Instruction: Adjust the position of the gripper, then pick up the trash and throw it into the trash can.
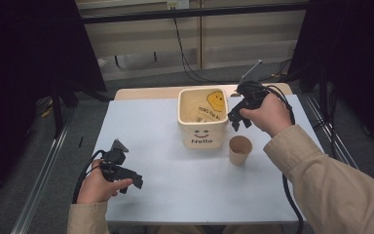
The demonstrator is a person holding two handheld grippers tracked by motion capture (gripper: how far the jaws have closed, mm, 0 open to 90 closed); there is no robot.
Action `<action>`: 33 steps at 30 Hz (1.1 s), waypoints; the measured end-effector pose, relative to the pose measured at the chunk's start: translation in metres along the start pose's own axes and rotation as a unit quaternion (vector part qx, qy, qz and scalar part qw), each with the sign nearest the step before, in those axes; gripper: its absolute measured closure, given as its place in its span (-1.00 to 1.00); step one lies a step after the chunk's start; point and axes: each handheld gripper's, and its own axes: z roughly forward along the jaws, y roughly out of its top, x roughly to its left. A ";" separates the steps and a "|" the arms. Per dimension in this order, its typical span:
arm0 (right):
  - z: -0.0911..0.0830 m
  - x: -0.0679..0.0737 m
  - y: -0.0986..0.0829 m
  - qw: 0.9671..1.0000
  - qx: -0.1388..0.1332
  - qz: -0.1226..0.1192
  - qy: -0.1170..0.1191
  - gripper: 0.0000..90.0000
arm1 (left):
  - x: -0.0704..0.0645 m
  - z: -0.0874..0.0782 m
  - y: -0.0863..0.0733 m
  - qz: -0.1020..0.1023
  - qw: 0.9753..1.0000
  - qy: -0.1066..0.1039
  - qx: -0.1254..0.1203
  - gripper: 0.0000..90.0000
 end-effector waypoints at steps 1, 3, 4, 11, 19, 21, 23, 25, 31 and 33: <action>0.000 0.000 0.000 1.000 0.000 0.000 0.000 -0.85 | 0.000 0.000 0.000 0.000 1.000 0.000 0.000 -0.96; -0.001 0.005 0.001 1.000 0.001 -0.004 0.001 -0.85 | 0.000 0.000 0.000 0.002 1.000 0.002 -0.003 -0.96; 0.000 0.006 0.001 1.000 -0.002 -0.004 0.002 -0.85 | 0.000 0.000 0.000 0.005 1.000 0.003 -0.004 -0.96; 0.003 0.007 0.003 1.000 0.000 0.000 -0.002 -0.86 | 0.002 -0.001 0.000 0.013 1.000 0.006 -0.004 -0.96; 0.008 0.007 0.003 1.000 0.002 -0.004 -0.004 -0.86 | 0.001 -0.001 0.000 0.004 1.000 0.001 -0.006 -0.96; 0.009 0.007 0.003 1.000 0.002 -0.003 -0.004 -0.86 | 0.002 -0.001 0.000 0.004 1.000 0.001 -0.006 -0.96; 0.009 0.007 0.003 1.000 0.000 -0.003 -0.003 -0.86 | 0.002 -0.001 -0.001 0.007 1.000 0.004 -0.008 -0.96; 0.009 0.008 0.003 1.000 0.001 -0.003 -0.002 -0.86 | 0.002 -0.002 -0.001 0.007 1.000 0.004 -0.006 -0.96; 0.019 0.009 0.004 1.000 0.004 -0.002 0.006 -0.87 | 0.002 -0.001 -0.001 -0.001 1.000 0.006 -0.010 -0.96; 0.024 0.010 0.004 1.000 0.009 -0.003 0.002 -0.87 | 0.002 -0.001 -0.001 -0.004 1.000 0.001 -0.012 -0.96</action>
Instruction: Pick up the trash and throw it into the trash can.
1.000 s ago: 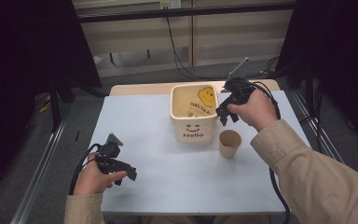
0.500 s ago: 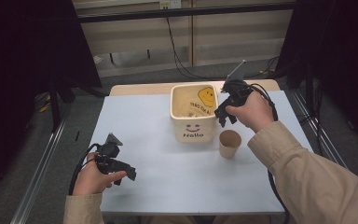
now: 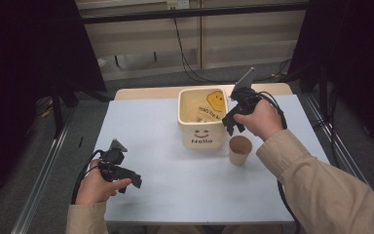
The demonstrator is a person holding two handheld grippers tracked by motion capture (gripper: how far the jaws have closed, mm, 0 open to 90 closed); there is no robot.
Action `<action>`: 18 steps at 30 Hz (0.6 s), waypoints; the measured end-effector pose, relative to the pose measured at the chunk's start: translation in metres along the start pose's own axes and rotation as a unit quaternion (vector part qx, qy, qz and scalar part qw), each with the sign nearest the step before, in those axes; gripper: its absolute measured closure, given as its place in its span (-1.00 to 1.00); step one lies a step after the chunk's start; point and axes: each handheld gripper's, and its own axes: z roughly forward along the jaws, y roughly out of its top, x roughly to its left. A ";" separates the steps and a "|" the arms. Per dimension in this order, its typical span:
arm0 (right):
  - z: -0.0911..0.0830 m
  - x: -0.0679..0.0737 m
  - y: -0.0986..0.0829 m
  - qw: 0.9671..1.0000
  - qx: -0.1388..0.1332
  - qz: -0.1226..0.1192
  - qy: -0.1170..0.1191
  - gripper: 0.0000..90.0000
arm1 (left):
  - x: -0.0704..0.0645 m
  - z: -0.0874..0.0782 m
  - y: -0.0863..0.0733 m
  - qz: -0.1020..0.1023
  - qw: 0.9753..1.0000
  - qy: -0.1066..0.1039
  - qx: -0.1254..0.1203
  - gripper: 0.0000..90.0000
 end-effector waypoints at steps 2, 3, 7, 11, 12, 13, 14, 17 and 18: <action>0.004 0.000 0.000 1.000 0.004 -0.001 0.002 -0.86 | 0.000 0.000 0.000 0.004 1.000 0.003 0.000 -0.96; 0.006 0.000 0.000 1.000 0.001 0.000 0.003 -0.86 | 0.001 0.000 0.000 0.004 1.000 0.003 0.000 -0.96; 0.011 0.001 0.000 1.000 0.001 -0.006 0.001 -0.87 | 0.000 0.000 0.000 0.004 1.000 0.002 -0.001 -0.96; 0.017 0.003 -0.001 1.000 0.002 -0.004 0.007 -0.87 | 0.001 -0.001 0.000 0.007 1.000 0.004 -0.001 -0.96; 0.020 0.004 -0.001 1.000 0.004 -0.004 0.007 -0.87 | 0.000 -0.001 0.000 0.007 1.000 0.003 -0.001 -0.96; 0.022 0.004 -0.002 1.000 0.004 -0.004 0.007 -0.87 | 0.001 -0.002 0.000 0.009 1.000 0.001 0.004 -0.96; 0.022 0.004 -0.002 1.000 0.004 -0.004 0.007 -0.87 | 0.001 -0.002 0.000 0.009 1.000 0.001 0.004 -0.96; 0.028 0.003 -0.003 1.000 0.001 -0.001 0.012 -0.87 | 0.001 -0.002 0.000 0.013 1.000 0.005 0.003 -0.96; 0.029 0.003 -0.003 1.000 0.000 -0.001 0.012 -0.87 | 0.001 -0.002 0.000 0.012 1.000 0.006 0.002 -0.96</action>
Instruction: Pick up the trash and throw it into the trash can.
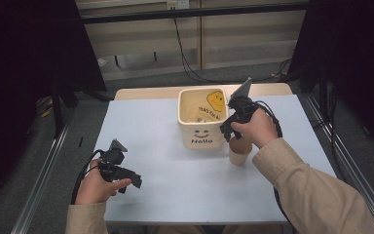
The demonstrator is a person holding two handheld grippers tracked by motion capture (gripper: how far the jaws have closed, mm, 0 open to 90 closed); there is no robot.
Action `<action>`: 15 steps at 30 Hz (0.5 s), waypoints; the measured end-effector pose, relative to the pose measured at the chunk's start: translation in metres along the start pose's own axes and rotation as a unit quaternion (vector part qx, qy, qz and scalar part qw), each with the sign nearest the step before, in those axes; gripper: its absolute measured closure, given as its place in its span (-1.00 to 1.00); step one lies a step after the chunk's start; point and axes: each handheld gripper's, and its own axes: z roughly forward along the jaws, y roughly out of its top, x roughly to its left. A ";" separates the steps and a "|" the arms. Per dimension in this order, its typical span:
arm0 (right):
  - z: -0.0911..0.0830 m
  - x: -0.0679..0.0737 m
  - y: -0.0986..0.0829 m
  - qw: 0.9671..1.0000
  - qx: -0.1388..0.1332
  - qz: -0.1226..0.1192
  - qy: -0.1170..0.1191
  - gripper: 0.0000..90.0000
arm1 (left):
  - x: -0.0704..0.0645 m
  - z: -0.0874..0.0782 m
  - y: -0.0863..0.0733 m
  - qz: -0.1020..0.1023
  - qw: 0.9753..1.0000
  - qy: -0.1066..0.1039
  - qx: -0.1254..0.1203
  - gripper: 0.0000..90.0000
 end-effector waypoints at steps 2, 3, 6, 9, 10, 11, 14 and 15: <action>0.001 -0.001 0.000 1.000 -0.003 0.001 0.001 -0.88 | 0.000 0.000 0.000 0.001 1.000 -0.001 0.002 -0.96; 0.002 -0.001 0.000 1.000 -0.003 0.002 -0.002 -0.88 | 0.000 -0.001 0.000 0.001 1.000 0.000 0.002 -0.96; 0.005 -0.002 -0.001 1.000 -0.004 0.007 0.004 -0.88 | 0.000 -0.001 0.000 0.001 1.000 0.000 0.002 -0.96; 0.009 -0.002 -0.001 1.000 -0.008 0.008 -0.003 -0.88 | 0.000 -0.001 0.000 0.002 1.000 0.000 0.002 -0.96; 0.009 -0.002 -0.001 1.000 -0.008 0.008 -0.003 -0.88 | 0.000 -0.001 0.000 0.002 1.000 0.000 0.002 -0.96; 0.010 -0.002 -0.002 1.000 -0.008 0.007 -0.001 -0.88 | 0.000 -0.001 0.000 -0.002 1.000 -0.002 0.003 -0.96; 0.015 -0.002 -0.003 1.000 -0.011 0.007 0.003 -0.89 | -0.001 -0.001 0.000 -0.003 1.000 -0.004 -0.002 -0.96; 0.015 -0.002 -0.003 1.000 -0.011 0.007 0.003 -0.89 | -0.001 -0.001 0.000 -0.003 1.000 -0.004 -0.002 -0.96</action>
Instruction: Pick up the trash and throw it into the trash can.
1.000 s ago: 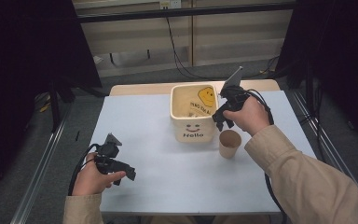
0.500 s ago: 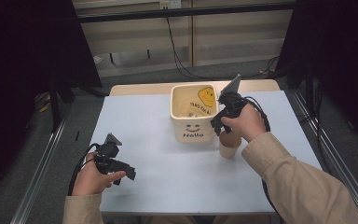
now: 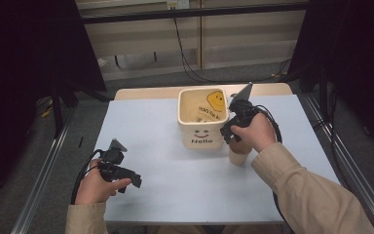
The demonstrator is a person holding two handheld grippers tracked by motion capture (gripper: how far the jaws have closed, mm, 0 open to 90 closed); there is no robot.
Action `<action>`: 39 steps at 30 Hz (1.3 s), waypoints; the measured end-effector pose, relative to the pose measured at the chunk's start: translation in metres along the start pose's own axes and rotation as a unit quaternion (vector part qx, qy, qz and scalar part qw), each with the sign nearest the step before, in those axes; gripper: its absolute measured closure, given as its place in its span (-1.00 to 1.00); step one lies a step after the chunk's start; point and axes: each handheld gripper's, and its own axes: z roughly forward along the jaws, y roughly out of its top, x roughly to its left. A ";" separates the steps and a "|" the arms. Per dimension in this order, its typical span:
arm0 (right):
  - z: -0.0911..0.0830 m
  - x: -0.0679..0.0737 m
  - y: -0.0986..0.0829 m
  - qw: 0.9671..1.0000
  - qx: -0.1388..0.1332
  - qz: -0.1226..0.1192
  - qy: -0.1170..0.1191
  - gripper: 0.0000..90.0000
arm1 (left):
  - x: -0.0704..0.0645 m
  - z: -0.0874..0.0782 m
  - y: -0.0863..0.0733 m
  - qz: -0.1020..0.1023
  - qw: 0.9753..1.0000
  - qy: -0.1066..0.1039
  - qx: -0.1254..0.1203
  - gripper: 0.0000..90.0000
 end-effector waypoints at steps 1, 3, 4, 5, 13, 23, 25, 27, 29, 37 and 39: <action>0.003 0.000 0.000 1.000 0.002 -0.002 0.000 -0.88 | 0.000 0.000 0.000 0.002 1.000 0.000 0.003 -0.96; 0.005 -0.001 -0.001 1.000 0.003 -0.003 0.003 -0.88 | 0.001 0.000 0.000 0.003 1.000 0.002 0.003 -0.96; 0.005 -0.001 -0.001 1.000 0.003 -0.003 0.003 -0.88 | 0.001 -0.001 0.000 0.006 1.000 0.004 0.003 -0.96; 0.008 -0.001 -0.002 1.000 0.001 -0.001 0.008 -0.89 | 0.001 -0.001 0.000 0.005 1.000 0.003 0.003 -0.96; 0.017 -0.004 -0.003 1.000 0.005 0.005 0.010 -0.86 | 0.002 0.000 0.001 0.006 1.000 0.006 0.002 -0.96; 0.023 0.001 -0.004 1.000 0.014 -0.005 0.011 -0.73 | 0.001 -0.001 0.001 0.000 1.000 0.002 0.003 -0.96; 0.024 0.002 -0.005 1.000 0.015 -0.006 0.006 -0.68 | 0.001 -0.001 0.000 -0.004 1.000 -0.001 0.003 -0.96; 0.025 0.002 -0.005 1.000 0.012 -0.007 0.008 -0.65 | 0.001 -0.001 0.000 -0.004 1.000 -0.001 0.003 -0.96; 0.024 0.002 -0.005 1.000 0.018 -0.009 0.006 -0.59 | 0.001 -0.001 0.000 -0.004 1.000 -0.002 0.002 -0.96; 0.021 0.000 -0.005 1.000 0.018 -0.007 0.007 -0.54 | 0.002 -0.001 0.001 0.001 1.000 0.006 -0.001 -0.96; 0.019 -0.001 -0.004 1.000 0.015 -0.004 0.008 -0.54 | 0.001 -0.001 0.000 -0.005 1.000 0.000 -0.001 -0.96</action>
